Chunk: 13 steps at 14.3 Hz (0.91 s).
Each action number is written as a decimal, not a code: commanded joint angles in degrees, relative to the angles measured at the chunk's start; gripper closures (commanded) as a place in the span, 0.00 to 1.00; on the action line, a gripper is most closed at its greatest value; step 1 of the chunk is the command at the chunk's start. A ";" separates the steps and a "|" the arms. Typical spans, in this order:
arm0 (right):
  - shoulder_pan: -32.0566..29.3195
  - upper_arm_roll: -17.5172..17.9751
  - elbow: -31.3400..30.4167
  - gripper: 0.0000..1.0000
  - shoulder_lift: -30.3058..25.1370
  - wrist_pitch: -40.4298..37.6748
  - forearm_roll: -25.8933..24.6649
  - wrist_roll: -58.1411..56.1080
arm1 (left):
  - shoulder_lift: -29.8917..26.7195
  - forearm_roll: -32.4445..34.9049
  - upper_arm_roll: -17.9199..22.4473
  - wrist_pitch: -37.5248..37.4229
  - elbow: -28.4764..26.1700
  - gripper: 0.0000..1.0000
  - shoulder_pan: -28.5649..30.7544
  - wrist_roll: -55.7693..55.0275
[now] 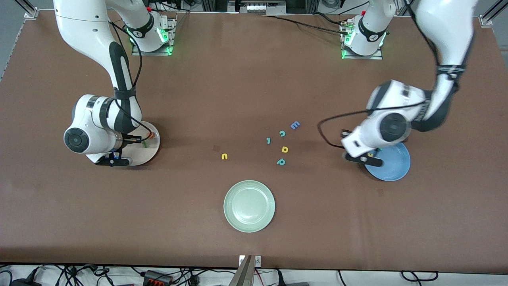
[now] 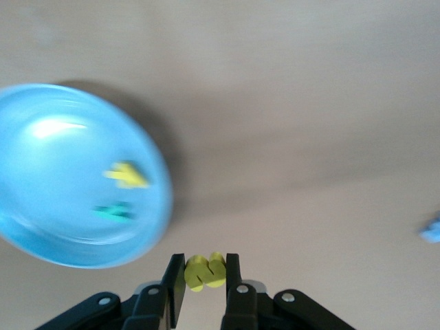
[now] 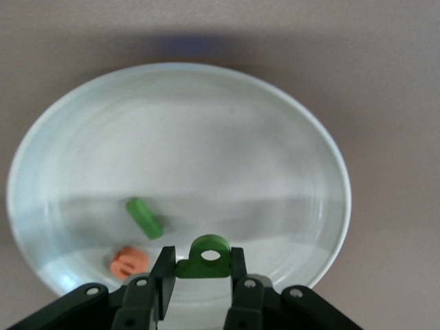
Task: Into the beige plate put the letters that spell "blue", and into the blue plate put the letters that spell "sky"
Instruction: 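Place green a on white plate while the left gripper places s on blue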
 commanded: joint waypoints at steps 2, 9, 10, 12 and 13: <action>-0.85 0.49 0.08 0.00 0.44 1.34 0.65 -1.80 | 3.39 2.26 -0.75 2.27 -0.28 0.89 8.17 12.58; 8.79 1.02 10.52 0.00 -0.81 -1.21 1.45 4.95 | 5.34 6.56 -0.57 5.36 -1.16 0.00 10.38 12.42; 10.82 1.02 13.33 0.00 1.20 -1.21 1.62 7.67 | 4.90 6.56 -0.66 5.01 -0.90 0.00 10.30 12.42; 14.78 2.24 18.00 0.00 5.16 -1.21 3.98 14.61 | 3.85 6.56 -1.01 4.74 -0.29 0.00 10.21 12.42; 15.92 3.12 19.41 0.00 6.75 -0.78 4.17 14.73 | 3.32 6.56 -1.18 4.39 0.41 0.00 10.21 12.16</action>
